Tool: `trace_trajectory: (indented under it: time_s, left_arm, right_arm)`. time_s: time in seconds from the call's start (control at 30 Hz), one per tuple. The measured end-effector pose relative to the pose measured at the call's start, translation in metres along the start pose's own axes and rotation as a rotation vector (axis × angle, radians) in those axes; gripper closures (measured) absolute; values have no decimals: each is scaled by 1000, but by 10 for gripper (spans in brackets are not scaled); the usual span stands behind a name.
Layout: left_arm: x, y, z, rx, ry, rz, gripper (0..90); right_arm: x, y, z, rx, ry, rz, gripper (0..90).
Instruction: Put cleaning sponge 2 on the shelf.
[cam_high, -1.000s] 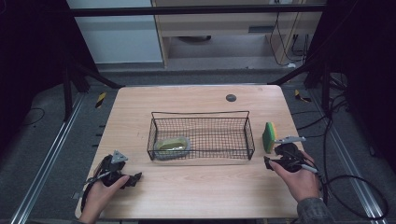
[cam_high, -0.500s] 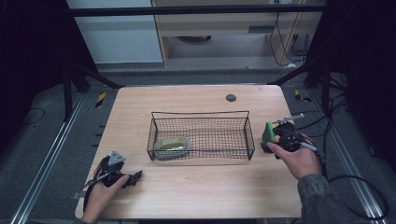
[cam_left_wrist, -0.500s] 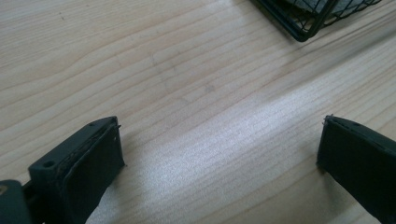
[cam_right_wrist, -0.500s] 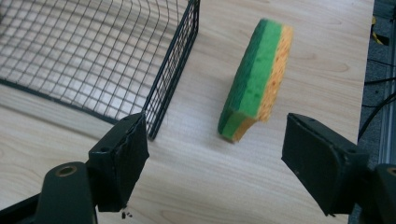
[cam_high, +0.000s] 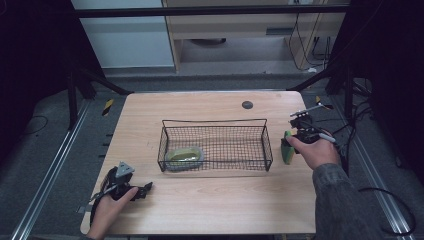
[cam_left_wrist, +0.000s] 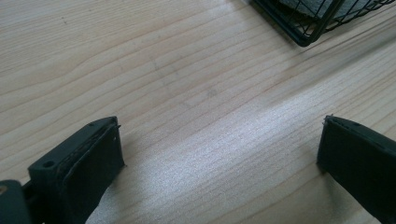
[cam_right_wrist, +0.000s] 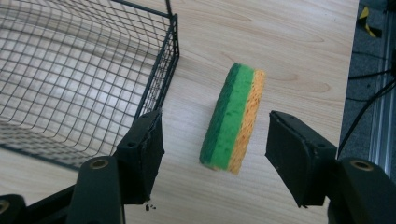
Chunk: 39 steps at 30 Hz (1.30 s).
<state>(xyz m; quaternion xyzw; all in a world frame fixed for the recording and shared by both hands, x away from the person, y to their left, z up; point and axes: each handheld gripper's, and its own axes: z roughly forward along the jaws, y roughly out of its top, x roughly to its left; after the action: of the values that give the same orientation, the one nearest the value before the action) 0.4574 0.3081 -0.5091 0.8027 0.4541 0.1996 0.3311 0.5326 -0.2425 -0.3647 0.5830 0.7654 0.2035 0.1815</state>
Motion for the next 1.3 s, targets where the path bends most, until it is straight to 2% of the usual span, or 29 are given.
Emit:
trace_trajectory:
  time_s: [0.23, 0.43, 0.53, 0.7, 0.8, 0.9, 1.0, 1.3]
  left_arm:
    - [0, 0, 0, 3, 0, 0, 0]
    - [0, 0, 0, 1, 0, -1, 0]
    - [0, 0, 0, 1, 0, 0, 0]
    - [0, 0, 0, 1, 0, 0, 0]
    - [0, 0, 0, 1, 0, -1, 0]
    - [0, 0, 0, 1, 0, 0, 0]
    - [0, 0, 0, 1, 0, -1, 0]
    - [-1, 1, 1, 0, 7, -6, 0]
  right_arm:
    - [-7, 11, 22, 53, -32, 53, 317]
    - [-12, 17, 37, 94, -41, 85, 324]
    - [-16, 18, 41, 108, -33, 108, 354]
    - [-15, 17, 47, 149, -31, 96, 407]
    - [-14, 15, 51, 166, -28, 85, 483]
    - [-11, 13, 54, 186, -29, 52, 583]
    - [-11, 13, 53, 175, -13, 46, 637]
    - [-10, 11, 27, 77, 37, 24, 638]
